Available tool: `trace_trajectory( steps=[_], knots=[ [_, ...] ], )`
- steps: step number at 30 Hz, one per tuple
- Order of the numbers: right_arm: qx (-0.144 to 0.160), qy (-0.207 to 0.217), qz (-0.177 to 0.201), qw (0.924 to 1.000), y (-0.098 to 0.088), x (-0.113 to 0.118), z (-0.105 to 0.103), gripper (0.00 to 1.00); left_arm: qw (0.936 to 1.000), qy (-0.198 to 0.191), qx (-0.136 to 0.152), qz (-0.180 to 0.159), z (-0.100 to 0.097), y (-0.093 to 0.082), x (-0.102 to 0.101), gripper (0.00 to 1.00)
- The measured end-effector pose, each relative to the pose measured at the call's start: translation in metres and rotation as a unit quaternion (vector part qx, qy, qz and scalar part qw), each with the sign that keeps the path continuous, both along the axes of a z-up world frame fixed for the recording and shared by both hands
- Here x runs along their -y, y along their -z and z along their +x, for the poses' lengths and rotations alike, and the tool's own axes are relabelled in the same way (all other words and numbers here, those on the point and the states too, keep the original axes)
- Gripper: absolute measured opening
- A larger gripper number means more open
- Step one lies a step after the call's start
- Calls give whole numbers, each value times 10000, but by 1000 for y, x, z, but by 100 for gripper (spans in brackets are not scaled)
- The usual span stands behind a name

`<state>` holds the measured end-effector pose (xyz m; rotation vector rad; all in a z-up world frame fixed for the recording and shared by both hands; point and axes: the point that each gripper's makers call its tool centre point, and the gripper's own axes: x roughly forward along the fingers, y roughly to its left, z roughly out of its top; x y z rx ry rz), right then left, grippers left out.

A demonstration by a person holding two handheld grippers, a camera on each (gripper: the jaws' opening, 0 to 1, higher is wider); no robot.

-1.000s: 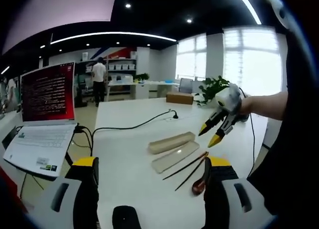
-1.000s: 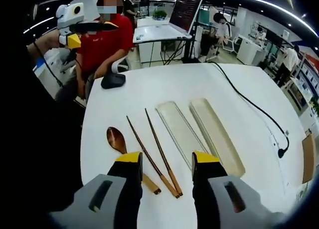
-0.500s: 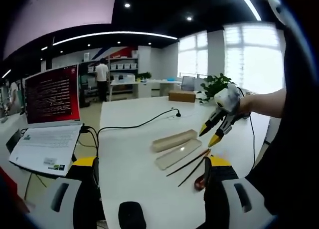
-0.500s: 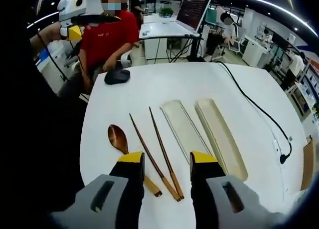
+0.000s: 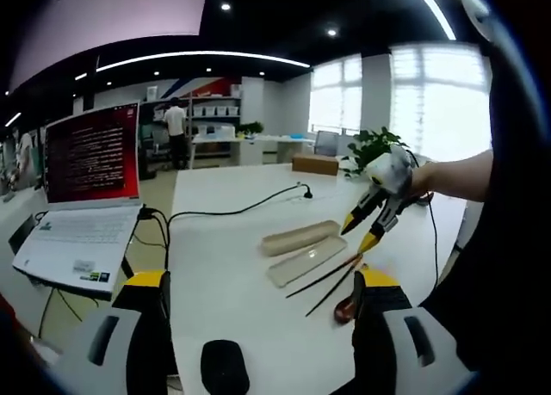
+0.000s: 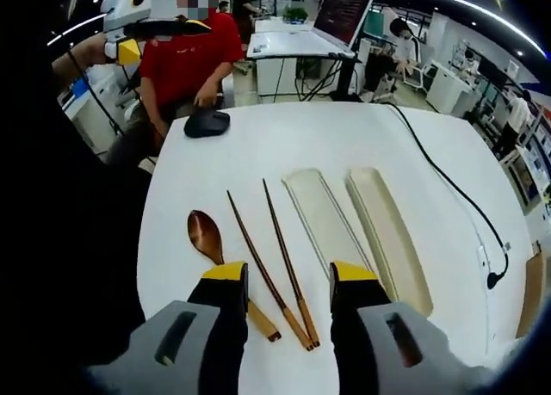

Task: Arrange the utensils inside the cutlery case until each visible utensil rests in its matching compartment.

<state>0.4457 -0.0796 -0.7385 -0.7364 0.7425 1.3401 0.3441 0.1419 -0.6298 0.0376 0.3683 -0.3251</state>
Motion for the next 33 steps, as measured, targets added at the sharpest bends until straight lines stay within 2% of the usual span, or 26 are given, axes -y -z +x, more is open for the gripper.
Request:
trace_trajectory(
  steps=[3, 7, 9, 12, 14, 16, 18, 20, 22, 23, 25, 26, 27, 29, 33],
  knots=[
    [13, -109, -104, 9999, 2, 1, -4, 35, 10000, -65, 60, -42, -1, -5, 0, 90],
    [-42, -34, -47, 10000, 1, -2, -4, 34, 9999, -8, 74, -73, -2, -6, 2, 90],
    [-30, -93, -87, 9999, 3, -4, -6, 34, 10000, -11, 53, 20, -2, -3, -1, 90],
    [-42, -110, -145, 9998, 4, -2, -7, 34, 9999, -84, 137, 25, -2, -11, -8, 90],
    [-14, 21, -138, 9999, 5, -2, 0, 36, 9995, -174, 217, -117, 0, -18, -10, 90],
    [-19, 248, -39, 9997, 3, -5, 6, 42, 9997, -135, 202, -84, -2, -19, -10, 90],
    [-14, 227, 34, 9997, 1, -9, 8, 40, 9997, -102, 207, 87, -2, -21, -11, 90],
    [38, 177, 43, 9998, 1, -10, 10, 37, 9997, -105, 216, 93, -3, -21, -10, 90],
    [-19, 261, 26, 9997, 7, -9, 15, 41, 9998, -128, 147, -18, -3, -17, -9, 90],
    [-42, 310, -14, 9995, 9, -8, 16, 40, 9999, -94, 66, -16, -2, -13, -8, 90],
    [-20, 266, -13, 9996, 8, -10, 17, 38, 9994, 145, -102, 304, -3, -11, -1, 90],
    [1, 251, 1, 9997, 9, -12, 18, 38, 9983, 248, -67, 529, -2, -13, 1, 90],
    [14, 220, -19, 9998, 9, -13, 17, 38, 9976, 314, -9, 618, 1, -15, 0, 90],
    [64, 80, -193, 9998, 14, -9, 16, 36, 9988, 303, -27, 386, 4, -17, 11, 91],
    [85, -12, -272, 9996, 16, -8, 17, 32, 9984, 392, 87, 393, 4, -22, 17, 91]
  ],
)
